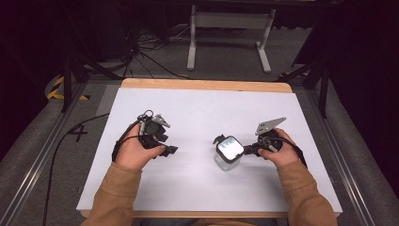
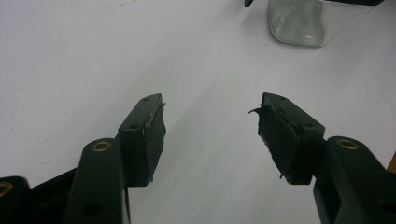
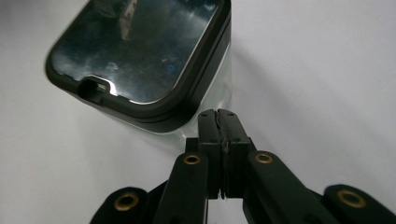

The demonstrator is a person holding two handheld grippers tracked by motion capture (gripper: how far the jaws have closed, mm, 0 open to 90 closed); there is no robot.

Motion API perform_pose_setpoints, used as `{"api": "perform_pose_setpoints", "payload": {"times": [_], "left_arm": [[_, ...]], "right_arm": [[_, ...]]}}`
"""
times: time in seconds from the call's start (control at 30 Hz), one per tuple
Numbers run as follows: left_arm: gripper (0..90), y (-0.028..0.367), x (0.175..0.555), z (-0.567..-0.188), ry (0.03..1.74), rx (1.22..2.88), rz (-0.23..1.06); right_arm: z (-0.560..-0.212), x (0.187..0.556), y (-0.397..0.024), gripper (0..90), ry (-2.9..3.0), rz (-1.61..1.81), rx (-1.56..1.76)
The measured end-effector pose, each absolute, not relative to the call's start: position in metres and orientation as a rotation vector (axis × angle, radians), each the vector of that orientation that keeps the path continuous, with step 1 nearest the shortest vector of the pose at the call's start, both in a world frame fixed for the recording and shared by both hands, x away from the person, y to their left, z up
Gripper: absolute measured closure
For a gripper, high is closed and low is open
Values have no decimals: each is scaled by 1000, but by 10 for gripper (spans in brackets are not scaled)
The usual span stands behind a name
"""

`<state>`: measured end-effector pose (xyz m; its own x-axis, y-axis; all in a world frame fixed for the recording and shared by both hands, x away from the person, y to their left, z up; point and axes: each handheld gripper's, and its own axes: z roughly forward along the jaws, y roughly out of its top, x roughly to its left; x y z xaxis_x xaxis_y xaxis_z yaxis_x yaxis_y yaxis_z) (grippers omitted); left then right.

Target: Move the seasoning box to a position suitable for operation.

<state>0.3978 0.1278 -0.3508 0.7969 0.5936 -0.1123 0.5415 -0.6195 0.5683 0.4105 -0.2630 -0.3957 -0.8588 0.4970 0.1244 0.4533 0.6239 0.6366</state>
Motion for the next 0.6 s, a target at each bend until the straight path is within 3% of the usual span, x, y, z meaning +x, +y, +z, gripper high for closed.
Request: {"api": "perform_pose_setpoints", "payload": {"times": [0.6], "left_arm": [[412, 125, 401, -351, 826, 2395, 107]], "right_arm": [[-403, 406, -253, 900, 2847, 960, 766]]}}
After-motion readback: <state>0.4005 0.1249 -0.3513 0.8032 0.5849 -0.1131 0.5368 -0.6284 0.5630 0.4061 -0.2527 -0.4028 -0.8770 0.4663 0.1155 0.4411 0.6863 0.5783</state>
